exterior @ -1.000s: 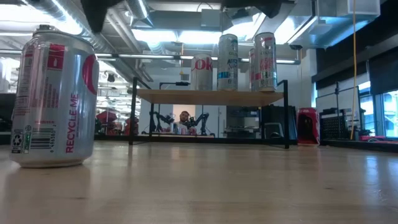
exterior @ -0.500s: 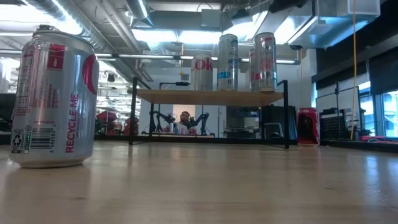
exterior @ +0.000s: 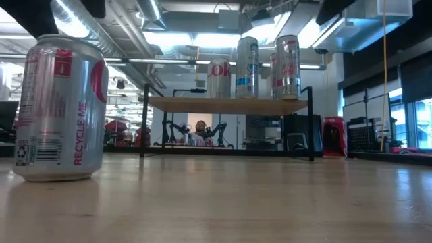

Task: Place canned beverage on shelf
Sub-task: Put the red-silver soda can on the shelf aligned with the other red-silver soda can

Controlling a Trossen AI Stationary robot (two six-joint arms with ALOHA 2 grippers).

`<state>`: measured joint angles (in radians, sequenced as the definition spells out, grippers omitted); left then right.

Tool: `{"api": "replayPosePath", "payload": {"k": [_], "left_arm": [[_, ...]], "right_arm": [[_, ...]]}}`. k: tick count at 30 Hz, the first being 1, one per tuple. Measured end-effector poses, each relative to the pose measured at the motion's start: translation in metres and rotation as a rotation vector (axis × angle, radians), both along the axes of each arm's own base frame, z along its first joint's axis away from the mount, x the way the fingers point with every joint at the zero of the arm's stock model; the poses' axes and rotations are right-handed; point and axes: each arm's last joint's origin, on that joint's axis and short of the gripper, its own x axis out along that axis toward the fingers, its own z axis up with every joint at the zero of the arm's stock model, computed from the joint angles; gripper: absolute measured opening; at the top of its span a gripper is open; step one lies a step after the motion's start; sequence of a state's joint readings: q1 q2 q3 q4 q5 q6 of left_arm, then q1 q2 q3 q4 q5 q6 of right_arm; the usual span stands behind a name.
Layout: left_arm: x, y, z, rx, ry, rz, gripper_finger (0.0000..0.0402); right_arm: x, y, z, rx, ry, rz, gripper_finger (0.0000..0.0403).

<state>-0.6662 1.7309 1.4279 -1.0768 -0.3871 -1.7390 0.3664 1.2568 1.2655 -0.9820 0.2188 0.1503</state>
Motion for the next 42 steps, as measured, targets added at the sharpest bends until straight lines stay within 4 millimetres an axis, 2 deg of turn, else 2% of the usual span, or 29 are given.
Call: {"api": "replayPosePath", "payload": {"k": [9, 13, 17, 33, 37, 42], "left_arm": [[-0.014, 0.013, 0.021, -0.021, -0.007, 0.020, 0.0341], [-0.020, 0.014, 0.022, -0.008, 0.019, 0.041, 0.0341], [-0.014, 0.008, 0.013, 0.031, 0.013, 0.015, 0.0341], [0.000, -0.001, -0.026, 0.142, 0.164, -0.085, 0.0340], [0.009, 0.007, -0.028, 0.165, 0.195, -0.179, 0.0314], [0.026, 0.024, -0.026, 0.167, 0.237, -0.411, 0.0244]], "right_arm": [[-0.001, 0.000, 0.000, 0.003, 0.011, 0.011, 0.0312], [-0.001, 0.000, 0.000, -0.006, 0.008, 0.010, 0.0312], [0.000, 0.000, 0.000, -0.012, -0.002, 0.021, 0.0312], [0.003, -0.001, 0.002, -0.072, -0.051, -0.016, 0.0312], [0.005, 0.000, 0.004, -0.076, -0.081, 0.003, 0.0312], [0.006, 0.000, 0.004, -0.083, -0.082, 0.010, 0.0312]]}}
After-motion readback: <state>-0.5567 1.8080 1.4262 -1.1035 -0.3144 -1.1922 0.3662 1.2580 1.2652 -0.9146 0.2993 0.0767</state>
